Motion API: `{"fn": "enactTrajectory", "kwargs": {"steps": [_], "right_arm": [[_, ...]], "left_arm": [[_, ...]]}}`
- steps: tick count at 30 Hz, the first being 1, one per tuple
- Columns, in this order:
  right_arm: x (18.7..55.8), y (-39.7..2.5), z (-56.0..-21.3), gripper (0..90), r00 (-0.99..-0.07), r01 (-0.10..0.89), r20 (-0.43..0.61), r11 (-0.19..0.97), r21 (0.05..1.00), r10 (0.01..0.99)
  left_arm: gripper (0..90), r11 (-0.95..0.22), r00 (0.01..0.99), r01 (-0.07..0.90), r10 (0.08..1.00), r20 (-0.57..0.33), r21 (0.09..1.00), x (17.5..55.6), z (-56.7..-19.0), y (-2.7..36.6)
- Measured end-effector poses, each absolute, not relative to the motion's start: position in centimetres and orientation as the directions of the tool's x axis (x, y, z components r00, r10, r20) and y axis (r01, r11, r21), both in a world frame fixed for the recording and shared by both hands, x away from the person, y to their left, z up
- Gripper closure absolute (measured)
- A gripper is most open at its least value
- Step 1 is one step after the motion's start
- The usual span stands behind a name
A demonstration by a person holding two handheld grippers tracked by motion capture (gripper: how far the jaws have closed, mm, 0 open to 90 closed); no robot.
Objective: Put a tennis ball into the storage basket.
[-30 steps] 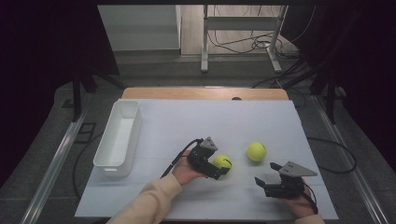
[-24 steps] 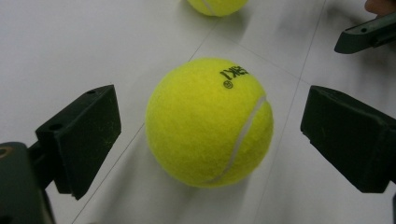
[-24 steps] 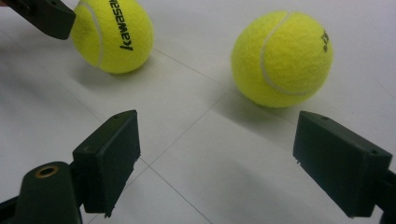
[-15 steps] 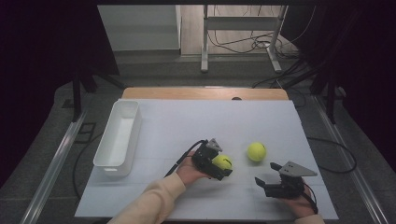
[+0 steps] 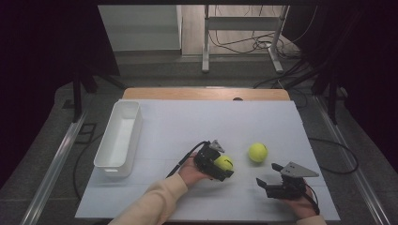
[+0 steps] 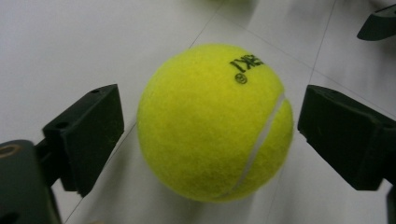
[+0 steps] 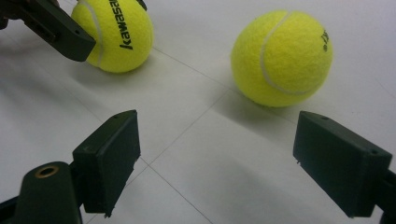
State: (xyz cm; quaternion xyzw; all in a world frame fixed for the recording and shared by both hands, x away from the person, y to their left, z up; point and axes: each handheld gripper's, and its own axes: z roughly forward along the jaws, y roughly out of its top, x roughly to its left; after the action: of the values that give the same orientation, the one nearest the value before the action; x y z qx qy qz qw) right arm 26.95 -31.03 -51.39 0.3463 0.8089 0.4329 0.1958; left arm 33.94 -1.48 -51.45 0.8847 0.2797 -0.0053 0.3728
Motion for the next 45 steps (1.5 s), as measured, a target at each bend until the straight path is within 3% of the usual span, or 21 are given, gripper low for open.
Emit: {"fn": "enactTrajectory", "kwargs": {"steps": [6,45], "right_arm": [[26.9,-31.1,-51.4,15.7,-0.682,0.391,-0.018,0.385,0.836,0.731],[26.9,-31.1,-51.3,15.7,-0.68,0.388,-0.018,0.381,0.839,0.733]], "left_arm": [[25.0,-0.569,0.858,0.47,0.474,-0.198,0.675,33.8,-51.2,-1.3],[26.1,-0.514,0.859,0.443,0.479,-0.182,0.735,33.1,-49.2,0.3]]}}
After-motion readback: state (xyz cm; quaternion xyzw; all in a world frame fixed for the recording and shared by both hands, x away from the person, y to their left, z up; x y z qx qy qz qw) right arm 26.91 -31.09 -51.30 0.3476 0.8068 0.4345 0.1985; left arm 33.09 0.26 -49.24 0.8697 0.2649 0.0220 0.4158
